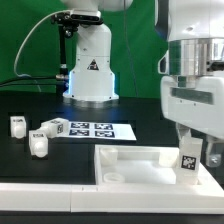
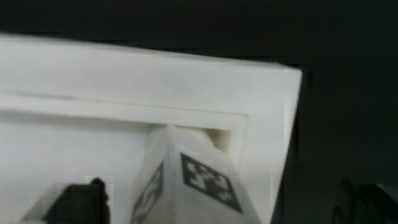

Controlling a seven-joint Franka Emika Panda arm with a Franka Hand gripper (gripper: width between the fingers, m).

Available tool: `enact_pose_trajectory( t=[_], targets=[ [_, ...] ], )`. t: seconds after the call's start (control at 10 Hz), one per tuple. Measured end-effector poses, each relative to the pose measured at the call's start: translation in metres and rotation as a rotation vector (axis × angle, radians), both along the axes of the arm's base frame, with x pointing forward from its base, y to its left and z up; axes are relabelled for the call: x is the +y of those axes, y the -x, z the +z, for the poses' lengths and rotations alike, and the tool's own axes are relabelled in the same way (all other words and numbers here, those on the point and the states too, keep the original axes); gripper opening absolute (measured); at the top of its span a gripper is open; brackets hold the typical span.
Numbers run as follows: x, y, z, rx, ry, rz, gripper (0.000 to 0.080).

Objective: Assemble one leg

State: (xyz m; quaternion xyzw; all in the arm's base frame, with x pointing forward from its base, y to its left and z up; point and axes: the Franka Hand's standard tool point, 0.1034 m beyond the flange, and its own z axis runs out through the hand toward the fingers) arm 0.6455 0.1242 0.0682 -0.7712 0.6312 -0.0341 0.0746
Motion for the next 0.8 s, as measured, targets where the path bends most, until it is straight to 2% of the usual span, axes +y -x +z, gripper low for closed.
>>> enact_pose_trajectory(
  t=[0.1, 0.4, 0.7, 0.8],
  targets=[
    [0.006, 0.003, -0.002, -0.001, 0.019, 0.05, 0.0646],
    [0.002, 0.002, -0.002, -0.014, 0.051, 0.248, 0.0649],
    [-0.011, 0.005, 0.001, 0.006, 0.109, 0.707, 0.0649],
    [-0.011, 0.005, 0.0, 0.006, 0.113, 0.712, 0.0649]
  ],
)
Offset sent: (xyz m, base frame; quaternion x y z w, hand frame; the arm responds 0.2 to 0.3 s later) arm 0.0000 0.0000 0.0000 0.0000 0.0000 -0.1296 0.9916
